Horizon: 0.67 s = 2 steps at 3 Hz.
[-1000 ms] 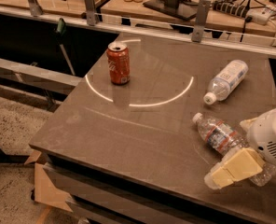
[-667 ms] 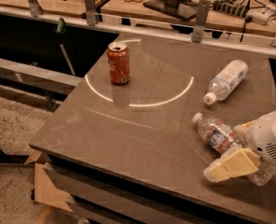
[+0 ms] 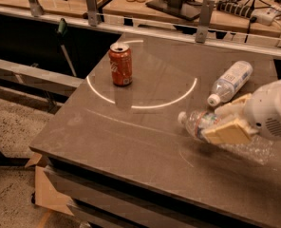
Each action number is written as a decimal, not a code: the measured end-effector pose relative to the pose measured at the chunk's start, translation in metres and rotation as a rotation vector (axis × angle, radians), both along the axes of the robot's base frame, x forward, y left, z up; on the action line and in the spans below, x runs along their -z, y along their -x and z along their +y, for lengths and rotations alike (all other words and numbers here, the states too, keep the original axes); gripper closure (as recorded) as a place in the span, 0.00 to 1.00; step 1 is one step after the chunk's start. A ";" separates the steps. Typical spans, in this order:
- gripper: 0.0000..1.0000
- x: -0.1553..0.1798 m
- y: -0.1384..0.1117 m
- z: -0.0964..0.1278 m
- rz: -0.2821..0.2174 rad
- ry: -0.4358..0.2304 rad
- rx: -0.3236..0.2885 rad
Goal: Move water bottle near coke can
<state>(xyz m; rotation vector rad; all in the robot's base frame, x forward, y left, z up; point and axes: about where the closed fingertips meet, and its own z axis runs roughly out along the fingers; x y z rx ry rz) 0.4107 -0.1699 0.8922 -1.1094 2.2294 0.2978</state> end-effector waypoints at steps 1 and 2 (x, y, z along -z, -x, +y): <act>0.96 -0.057 -0.046 0.035 -0.125 0.011 -0.095; 1.00 -0.083 -0.078 0.065 -0.186 0.009 -0.144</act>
Offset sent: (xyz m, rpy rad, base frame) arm 0.1167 0.0966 0.1122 -0.0047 -0.2519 0.1963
